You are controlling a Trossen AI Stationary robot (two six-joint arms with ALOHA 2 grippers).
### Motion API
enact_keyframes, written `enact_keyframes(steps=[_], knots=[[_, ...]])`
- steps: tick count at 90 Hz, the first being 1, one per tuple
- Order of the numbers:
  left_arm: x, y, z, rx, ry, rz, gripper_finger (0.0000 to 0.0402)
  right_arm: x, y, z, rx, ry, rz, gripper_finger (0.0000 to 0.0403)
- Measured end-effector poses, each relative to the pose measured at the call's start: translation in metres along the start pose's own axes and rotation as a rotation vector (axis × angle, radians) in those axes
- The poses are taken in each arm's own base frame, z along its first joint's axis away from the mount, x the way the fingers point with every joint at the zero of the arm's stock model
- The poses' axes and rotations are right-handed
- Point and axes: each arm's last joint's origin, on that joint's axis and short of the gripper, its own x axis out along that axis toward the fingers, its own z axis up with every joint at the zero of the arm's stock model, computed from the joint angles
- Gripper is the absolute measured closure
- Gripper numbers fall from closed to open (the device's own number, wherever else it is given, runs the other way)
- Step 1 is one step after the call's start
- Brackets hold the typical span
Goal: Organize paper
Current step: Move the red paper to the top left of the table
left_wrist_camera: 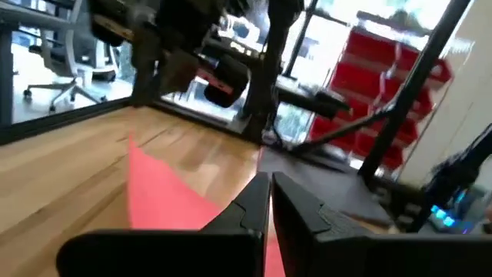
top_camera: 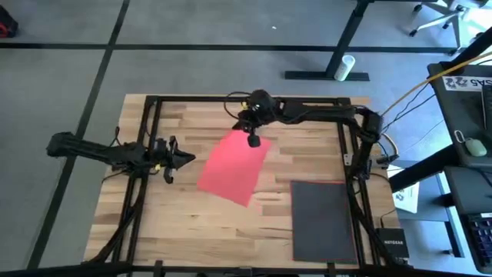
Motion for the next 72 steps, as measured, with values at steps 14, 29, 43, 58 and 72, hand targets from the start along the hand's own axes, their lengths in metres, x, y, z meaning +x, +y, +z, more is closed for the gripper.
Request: enact_keyframes(steps=[14, 29, 43, 58, 72], knots=[[0.018, -0.005, -0.001, 0.059, 0.129, 0.033, 0.0402, 0.033, -0.012, -0.004, 0.013, 0.022, 0.011, 0.0402], [0.041, -0.01, -0.007, 0.146, 0.265, 0.064, 0.0402, 0.052, -0.02, -0.003, 0.012, 0.017, 0.013, 0.0402], [0.061, -0.01, -0.02, 0.209, 0.385, 0.113, 0.0402, 0.051, -0.024, 0.006, 0.017, -0.009, 0.006, 0.0402], [0.081, -0.005, -0.033, 0.231, 0.491, 0.175, 0.0402, 0.047, -0.028, 0.018, 0.052, -0.009, -0.02, 0.0402], [0.096, -0.004, -0.043, 0.248, 0.533, 0.178, 0.0402, 0.036, -0.03, 0.032, 0.075, 0.055, 0.007, 0.0402]])
